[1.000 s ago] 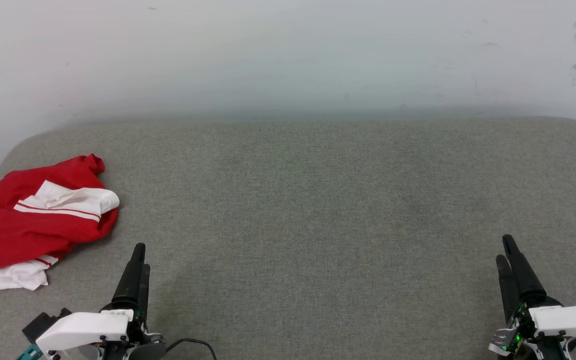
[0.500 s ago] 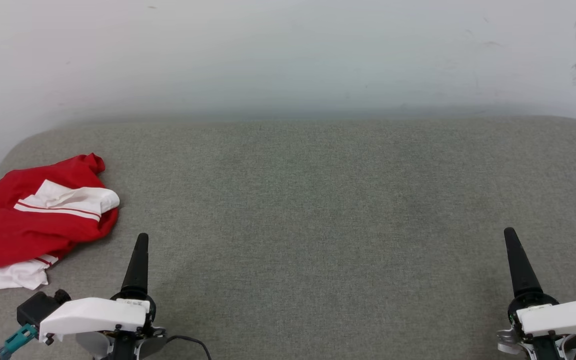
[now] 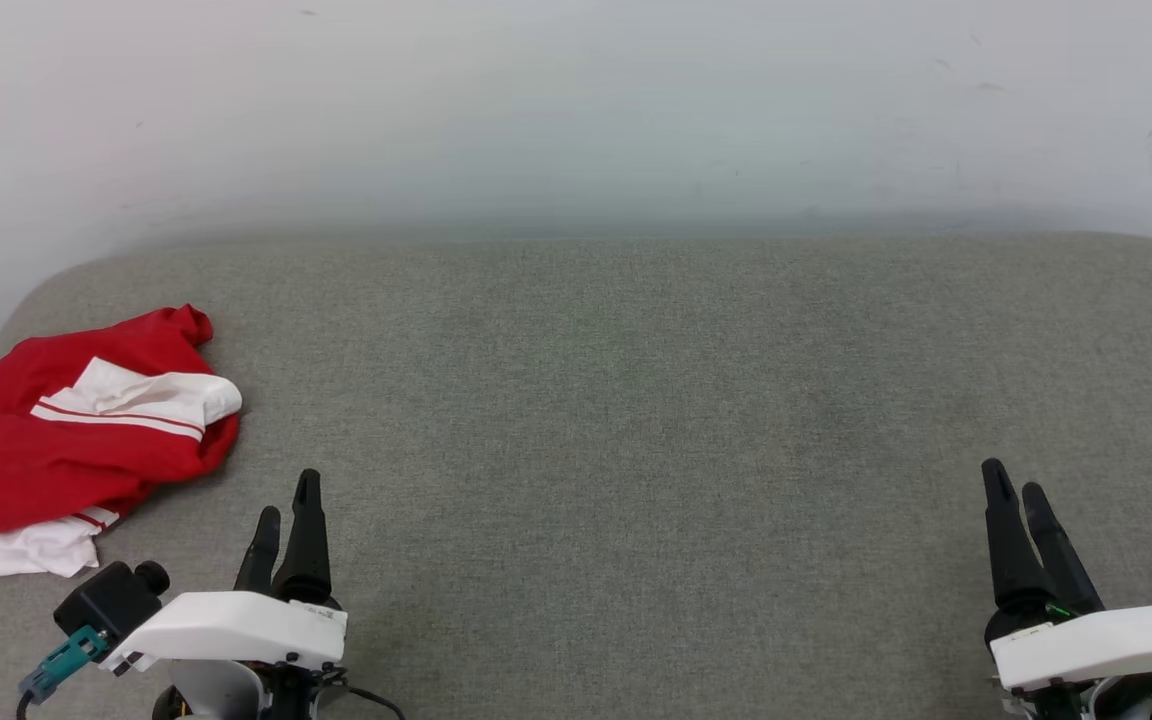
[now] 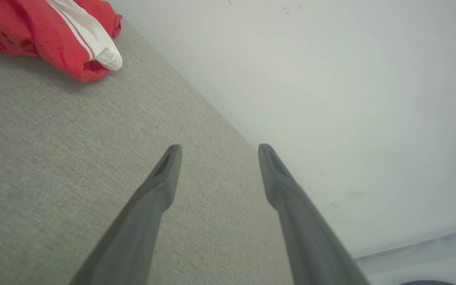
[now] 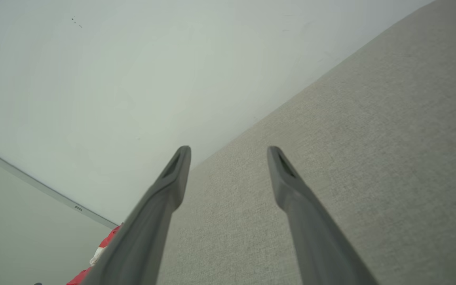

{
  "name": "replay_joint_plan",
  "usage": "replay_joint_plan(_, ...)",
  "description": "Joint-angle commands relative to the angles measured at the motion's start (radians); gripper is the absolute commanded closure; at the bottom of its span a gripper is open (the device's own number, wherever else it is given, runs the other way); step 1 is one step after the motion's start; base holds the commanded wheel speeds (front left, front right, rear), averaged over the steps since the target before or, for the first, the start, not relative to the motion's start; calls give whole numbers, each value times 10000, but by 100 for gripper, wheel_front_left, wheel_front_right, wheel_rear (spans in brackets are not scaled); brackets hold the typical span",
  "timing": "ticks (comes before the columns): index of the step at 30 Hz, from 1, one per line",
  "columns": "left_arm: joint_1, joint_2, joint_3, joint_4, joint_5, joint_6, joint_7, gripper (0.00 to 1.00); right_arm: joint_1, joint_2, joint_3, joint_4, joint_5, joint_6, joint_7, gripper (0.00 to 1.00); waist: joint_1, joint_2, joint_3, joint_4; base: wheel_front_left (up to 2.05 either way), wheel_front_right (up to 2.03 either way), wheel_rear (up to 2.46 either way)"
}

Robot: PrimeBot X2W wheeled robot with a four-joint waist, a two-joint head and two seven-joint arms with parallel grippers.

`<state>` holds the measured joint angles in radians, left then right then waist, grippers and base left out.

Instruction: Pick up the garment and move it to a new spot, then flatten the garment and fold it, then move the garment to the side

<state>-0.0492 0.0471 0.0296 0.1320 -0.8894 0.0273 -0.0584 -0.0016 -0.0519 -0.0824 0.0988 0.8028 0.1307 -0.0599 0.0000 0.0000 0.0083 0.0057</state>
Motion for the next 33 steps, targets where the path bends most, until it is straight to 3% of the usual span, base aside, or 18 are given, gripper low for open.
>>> replay_joint_plan(1,-57,21,-72,-177,467,68,-131,0,-36,-9,55,-206,-526,0,-126,0,0,0,-4,1,0,0,0)
replay_joint_plan(33,272,140,-762,-398,4459,510,-1036,0,437,6,83,-518,-4272,0,-1030,0,0,0,1,82,0,0,0)
